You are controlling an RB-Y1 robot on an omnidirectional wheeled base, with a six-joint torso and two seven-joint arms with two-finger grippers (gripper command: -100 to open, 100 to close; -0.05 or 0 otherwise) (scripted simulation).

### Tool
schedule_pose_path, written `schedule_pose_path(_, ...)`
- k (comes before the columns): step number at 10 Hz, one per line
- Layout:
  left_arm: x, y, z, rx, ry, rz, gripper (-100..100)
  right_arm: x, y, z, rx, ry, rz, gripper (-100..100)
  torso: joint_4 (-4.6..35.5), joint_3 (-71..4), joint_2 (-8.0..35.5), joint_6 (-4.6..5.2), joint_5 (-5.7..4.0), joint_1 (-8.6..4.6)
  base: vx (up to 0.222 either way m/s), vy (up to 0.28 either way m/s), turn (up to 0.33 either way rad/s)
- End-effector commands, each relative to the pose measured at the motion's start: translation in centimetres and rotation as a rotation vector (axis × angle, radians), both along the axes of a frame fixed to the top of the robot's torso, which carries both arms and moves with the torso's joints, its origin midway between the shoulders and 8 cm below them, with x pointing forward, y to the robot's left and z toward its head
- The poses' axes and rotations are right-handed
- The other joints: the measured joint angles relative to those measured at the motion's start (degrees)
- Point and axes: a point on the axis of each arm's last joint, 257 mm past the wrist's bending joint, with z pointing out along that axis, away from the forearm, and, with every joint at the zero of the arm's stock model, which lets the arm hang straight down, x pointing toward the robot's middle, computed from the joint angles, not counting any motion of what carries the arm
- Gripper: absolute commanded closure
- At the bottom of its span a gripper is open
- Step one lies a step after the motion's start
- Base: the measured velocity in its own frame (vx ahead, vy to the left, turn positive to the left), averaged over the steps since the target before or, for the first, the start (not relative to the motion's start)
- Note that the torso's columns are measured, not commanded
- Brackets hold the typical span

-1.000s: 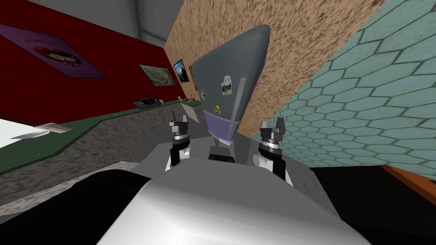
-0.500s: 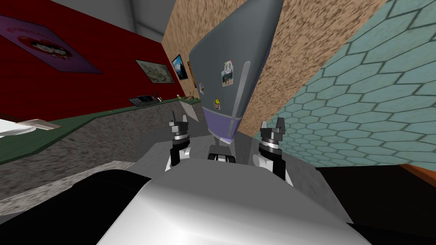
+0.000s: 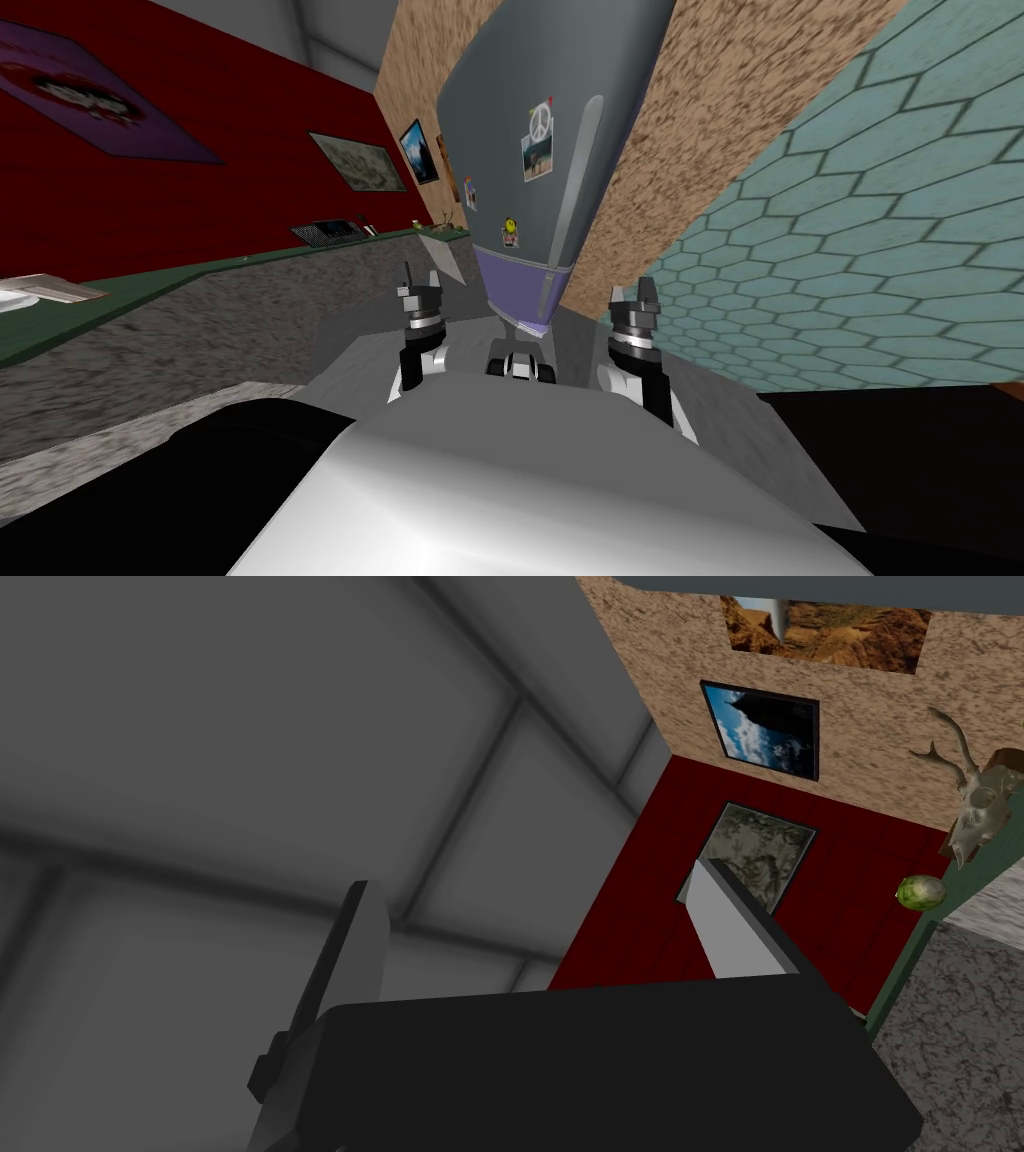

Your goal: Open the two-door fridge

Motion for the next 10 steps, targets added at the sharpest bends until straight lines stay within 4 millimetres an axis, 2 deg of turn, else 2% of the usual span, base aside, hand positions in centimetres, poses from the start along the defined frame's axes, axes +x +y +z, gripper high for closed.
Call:
schedule_pose_path(1,0.0,0.0,0.0,0.000,0.000,0.000,0,1.0,0.3,-1.1,-0.133,0.052,-0.051,-100,0.05,-0.05,0.04,0.00,0.00,-0.03,0.069,0.095,-0.039)
schedule_pose_path(10,0.0,0.0,0.0,0.000,0.000,0.000,0,3.6,-0.4,-5.4,-0.578,0.213,-0.281,-100,0.14,0.09,0.31,0.00,-0.05,-0.21,0.072,0.092,-0.037)
